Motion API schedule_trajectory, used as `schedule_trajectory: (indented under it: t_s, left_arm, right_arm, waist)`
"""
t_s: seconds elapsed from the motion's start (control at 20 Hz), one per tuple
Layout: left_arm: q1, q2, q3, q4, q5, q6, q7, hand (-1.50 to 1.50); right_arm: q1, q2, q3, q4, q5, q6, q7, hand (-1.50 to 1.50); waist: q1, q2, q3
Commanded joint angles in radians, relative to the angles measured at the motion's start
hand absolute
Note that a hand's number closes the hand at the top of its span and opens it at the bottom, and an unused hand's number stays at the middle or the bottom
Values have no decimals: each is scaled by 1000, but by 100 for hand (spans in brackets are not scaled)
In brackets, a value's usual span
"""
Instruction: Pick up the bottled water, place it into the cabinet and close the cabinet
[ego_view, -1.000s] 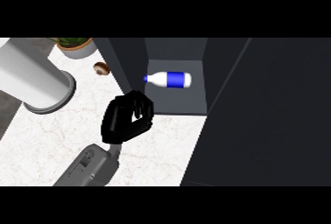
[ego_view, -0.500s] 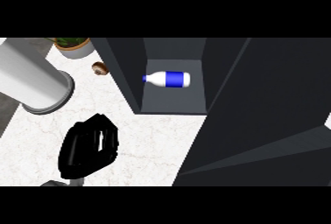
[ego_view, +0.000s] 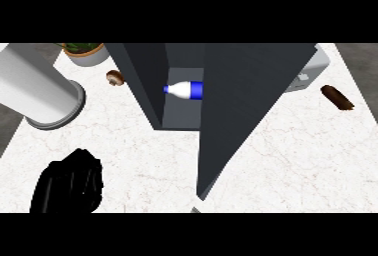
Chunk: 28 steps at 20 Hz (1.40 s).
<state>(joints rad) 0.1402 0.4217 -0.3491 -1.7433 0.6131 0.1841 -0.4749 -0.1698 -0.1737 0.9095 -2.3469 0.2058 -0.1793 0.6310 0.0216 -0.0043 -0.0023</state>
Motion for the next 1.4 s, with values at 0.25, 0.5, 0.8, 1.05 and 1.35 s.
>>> schedule_trajectory:
  t_s: [0.25, 0.5, 0.8, 1.05, 1.35]
  left_arm:
    - [58, 64, 82, -12, 42, -93, -19, 150]
    - [105, 94, 109, -39, 66, -140, -28, 150]
    - [160, 143, 181, -53, 110, -206, -19, 150]
    - [188, 130, 206, -26, 113, -250, -47, 150]
    - [225, 142, 230, -76, 113, -271, -19, 150]
  right_arm:
    - [-305, 163, -19, 247, 45, -176, 30, 150]
    - [-408, 164, -143, 303, -27, -240, 81, 150]
    - [-586, 171, -366, 601, -297, -226, -41, 150]
    - [-591, 173, -528, 839, -456, -49, -213, 150]
    - [-714, 129, -675, 1148, -495, 139, -364, 150]
  waist:
    - [16, 7, -2]
    - [39, 12, -3]
    - [28, 13, 2]
    - [15, 15, 2]
    - [9, 13, 3]
